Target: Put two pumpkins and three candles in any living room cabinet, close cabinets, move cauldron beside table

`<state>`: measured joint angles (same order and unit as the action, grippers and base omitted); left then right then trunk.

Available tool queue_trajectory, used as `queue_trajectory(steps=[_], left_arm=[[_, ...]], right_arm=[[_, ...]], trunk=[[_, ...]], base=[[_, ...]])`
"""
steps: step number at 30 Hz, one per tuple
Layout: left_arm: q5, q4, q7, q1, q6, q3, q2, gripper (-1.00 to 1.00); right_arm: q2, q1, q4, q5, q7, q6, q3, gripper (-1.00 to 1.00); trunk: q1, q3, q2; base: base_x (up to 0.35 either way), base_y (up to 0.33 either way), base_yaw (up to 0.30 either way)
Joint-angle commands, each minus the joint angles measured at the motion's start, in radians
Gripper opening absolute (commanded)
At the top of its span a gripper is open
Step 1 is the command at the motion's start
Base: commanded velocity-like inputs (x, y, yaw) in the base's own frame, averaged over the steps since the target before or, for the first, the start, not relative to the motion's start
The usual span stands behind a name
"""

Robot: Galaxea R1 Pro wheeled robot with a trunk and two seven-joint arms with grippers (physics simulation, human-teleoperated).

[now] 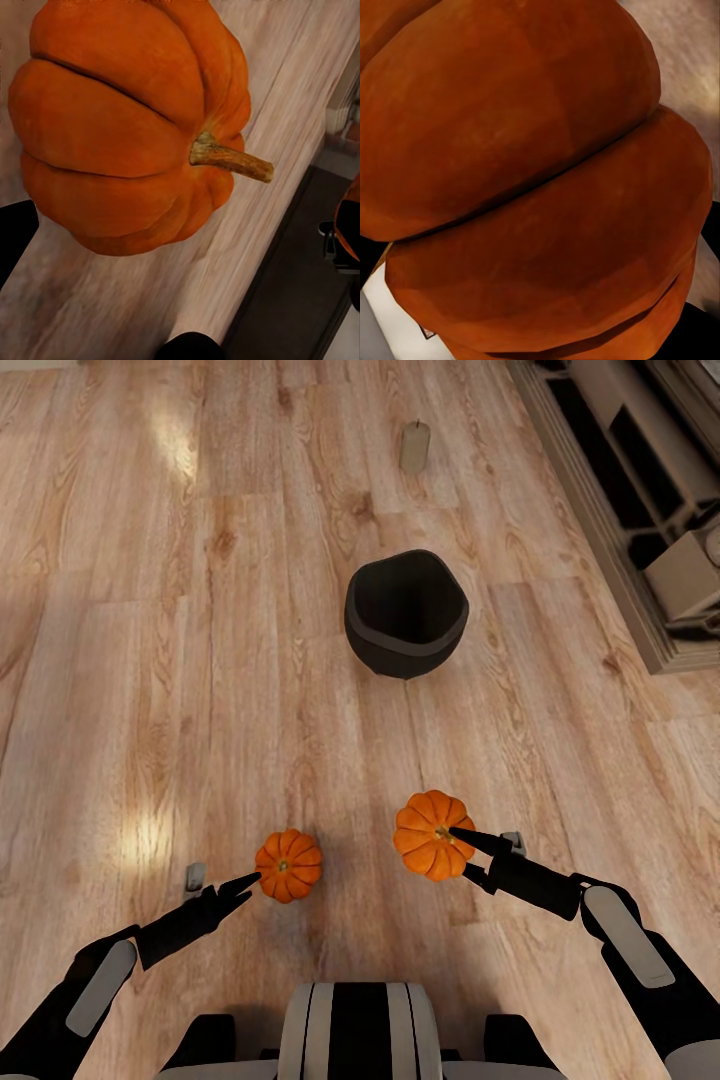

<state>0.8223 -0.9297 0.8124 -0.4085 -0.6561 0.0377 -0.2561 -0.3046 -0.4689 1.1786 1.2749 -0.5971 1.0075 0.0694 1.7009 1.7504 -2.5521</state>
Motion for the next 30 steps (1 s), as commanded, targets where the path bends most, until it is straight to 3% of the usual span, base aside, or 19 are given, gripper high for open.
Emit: queue_trajectory(steps=[1,3,9,14,20,25,30], left_arm=[[0.005,0.0,0.001,0.0,-0.007,0.001,0.0,1.0],[0.005,0.001,0.0,0.0,-0.007,0.007,0.0,1.0],[-0.002,0.034,-0.008,-0.001,-0.007,0.077,0.0,1.0],[-0.003,0.036,-0.075,-0.001,-0.007,0.087,0.001,1.0],[-0.01,0.028,-0.093,-0.001,-0.003,0.085,0.009,1.0],[-0.075,0.026,-0.093,-0.006,0.024,0.084,0.016,1.0],[-0.102,0.027,-0.094,-0.01,0.036,0.083,0.019,1.0]], right_arm=[[-0.001,-0.001,-0.001,-0.002,-0.009,0.002,0.001,-1.0],[-0.001,-0.001,-0.001,-0.002,-0.009,0.002,0.001,-1.0],[-0.001,-0.001,-0.001,-0.002,-0.009,0.002,0.001,-1.0],[-0.001,-0.001,0.0,-0.002,-0.009,0.002,0.001,-1.0],[-0.001,-0.001,0.0,-0.002,-0.009,0.002,0.001,-1.0],[-0.001,-0.001,0.0,-0.002,-0.009,0.002,0.001,-1.0],[-0.001,-0.001,0.0,-0.002,-0.009,0.002,0.001,-1.0]], trunk=[[0.0,0.0,0.0],[0.0,0.0,0.0],[0.0,0.0,0.0],[0.0,0.0,0.0],[0.0,0.0,0.0],[0.0,0.0,0.0],[0.0,0.0,0.0]], base=[[0.001,-0.001,0.0],[0.0,0.0,0.0],[0.0,0.0,0.0],[0.0,0.0,0.0],[0.0,0.0,0.0],[0.0,0.0,0.0],[0.0,0.0,0.0]])
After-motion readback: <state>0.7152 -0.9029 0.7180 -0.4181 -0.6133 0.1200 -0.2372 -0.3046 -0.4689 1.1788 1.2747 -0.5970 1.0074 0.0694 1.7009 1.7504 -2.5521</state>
